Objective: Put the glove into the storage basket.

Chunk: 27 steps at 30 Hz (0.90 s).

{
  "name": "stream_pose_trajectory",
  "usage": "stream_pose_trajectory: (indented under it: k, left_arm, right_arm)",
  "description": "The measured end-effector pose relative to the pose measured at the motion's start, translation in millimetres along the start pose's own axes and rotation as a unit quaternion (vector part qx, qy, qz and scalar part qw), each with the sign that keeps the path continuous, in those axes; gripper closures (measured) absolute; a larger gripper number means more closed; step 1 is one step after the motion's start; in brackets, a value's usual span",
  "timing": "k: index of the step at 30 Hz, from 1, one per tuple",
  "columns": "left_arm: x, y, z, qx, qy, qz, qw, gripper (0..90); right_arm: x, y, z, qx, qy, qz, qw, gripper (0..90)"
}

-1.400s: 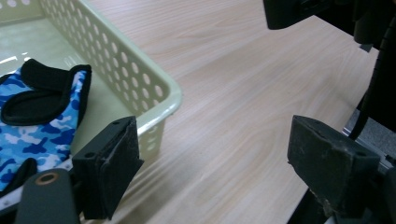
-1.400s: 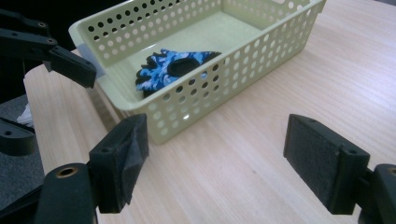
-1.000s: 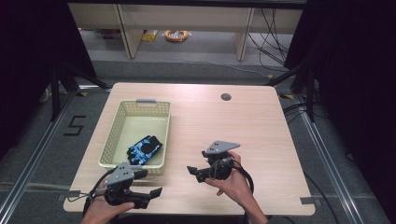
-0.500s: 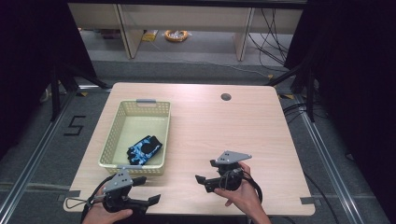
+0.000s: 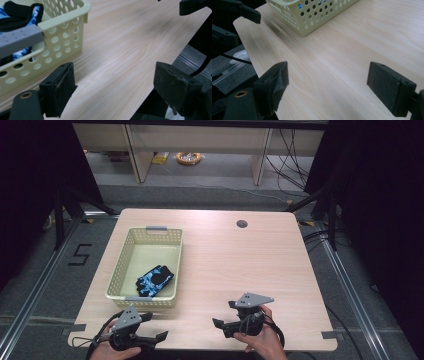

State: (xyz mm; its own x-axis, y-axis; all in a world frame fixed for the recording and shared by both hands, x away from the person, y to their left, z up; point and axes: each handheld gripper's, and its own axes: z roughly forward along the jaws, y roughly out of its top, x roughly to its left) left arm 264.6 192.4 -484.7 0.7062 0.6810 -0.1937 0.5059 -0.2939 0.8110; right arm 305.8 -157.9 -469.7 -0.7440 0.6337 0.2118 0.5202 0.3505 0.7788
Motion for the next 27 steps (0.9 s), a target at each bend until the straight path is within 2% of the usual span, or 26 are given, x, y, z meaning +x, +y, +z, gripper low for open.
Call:
stream_pose_trajectory:
  k: [2, 3, 6, 8, 9, 10, 11, 12, 14, 15, 16, 18, 19, 20, 21, 22, 24, 25, 26, 27]
  left_arm:
    - [0.1, -1.3, 0.8, 0.005, 0.001, -0.002, 1.0000, 17.3]
    - [0.6, -5.4, 4.3, 0.003, 0.004, -0.005, 1.0000, 17.3]
    - [0.8, -8.2, 5.3, 0.013, 0.000, -0.006, 0.9999, 17.3]
    - [-0.9, -10.7, 6.6, 0.015, 0.000, -0.003, 0.9999, 17.2]
    - [-3.7, -12.6, 7.7, 0.009, 0.001, -0.001, 1.0000, 17.1]
    - [-4.9, -12.9, 7.6, 0.010, -0.001, -0.002, 0.9999, 17.1]
    - [-5.7, -13.1, 6.2, 0.022, -0.004, -0.006, 0.9997, 17.0]
    - [-6.3, -13.9, 6.4, 0.019, 0.000, 0.000, 0.9998, 17.0]
    - [-7.2, -14.8, 7.0, 0.015, 0.001, -0.002, 0.9999, 16.9]
    - [-7.8, -15.3, 6.3, 0.023, -0.003, -0.002, 0.9997, 16.9]
    - [-8.4, -16.4, 7.9, 0.013, 0.000, 0.002, 0.9999, 16.9]
    - [-10.2, -17.5, 8.0, 0.032, -0.007, 0.007, 0.9994, 17.0]
    - [-10.1, -18.3, 9.4, 0.026, -0.002, 0.016, 0.9995, 17.0]
    - [-10.1, -18.3, 9.4, 0.026, -0.002, 0.016, 0.9995, 16.9]
    - [-10.0, -18.5, 10.0, 0.028, -0.005, 0.015, 0.9995, 16.9]
    - [-10.0, -18.5, 10.0, 0.028, -0.005, 0.015, 0.9995, 16.8]
    - [-9.6, -18.2, 9.9, 0.022, -0.003, 0.010, 0.9997, 16.7]
    - [-8.8, -18.4, 10.0, 0.025, 0.009, 0.013, 0.9996, 16.6]
    - [-9.0, -18.0, 9.8, 0.020, -0.001, 0.008, 0.9998, 16.6]
    - [-8.8, -18.0, 9.7, 0.020, 0.000, 0.007, 0.9998, 16.6]
  right_arm:
    - [-1.7, -5.8, 0.6, -0.006, 0.012, -0.002, 0.9999, 18.3]
    - [-1.2, -8.5, -0.9, -0.002, 0.001, -0.002, 1.0000, 18.0]
    - [-2.1, -14.1, 0.0, -0.003, 0.003, -0.005, 1.0000, 17.2]
    - [-1.6, -19.7, -3.2, 0.008, -0.006, -0.005, 0.9999, 16.1]
    - [-1.4, -21.3, -3.1, 0.008, 0.005, -0.003, 1.0000, 16.1]
    - [-1.9, -22.7, -3.7, 0.005, 0.003, -0.014, 0.9999, 16.1]
    - [0.5, -24.4, -5.6, 0.007, -0.003, -0.005, 1.0000, 16.0]
    - [0.5, -25.7, -6.6, 0.010, -0.003, -0.010, 0.9999, 16.0]
    - [1.1, -27.5, -6.3, 0.006, 0.002, -0.008, 0.9999, 16.0]
    - [2.3, -31.0, -7.6, 0.010, 0.002, -0.009, 0.9999, 16.0]
    - [2.7, -32.4, -8.4, 0.011, -0.001, -0.011, 0.9999, 16.0]
    - [3.0, -36.6, -7.8, 0.011, 0.001, -0.013, 0.9999, 16.0]
    - [3.9, -38.2, -8.8, 0.015, -0.003, -0.013, 0.9998, 16.0]
    - [4.7, -39.8, -8.1, 0.013, 0.000, -0.014, 0.9998, 16.0]
    - [6.2, -41.8, -9.3, 0.017, -0.010, -0.008, 0.9998, 16.0]
    - [6.2, -41.8, -9.3, 0.017, -0.010, -0.008, 0.9998, 16.0]
    - [7.5, -44.4, -9.2, 0.024, -0.008, -0.022, 0.9995, 16.0]
    - [7.9, -45.1, -8.0, 0.019, -0.003, -0.027, 0.9994, 16.0]
    - [8.5, -45.4, -8.7, 0.024, -0.007, -0.038, 0.9990, 16.0]
    - [8.9, -45.6, -7.5, 0.025, -0.001, -0.044, 0.9987, 16.0]
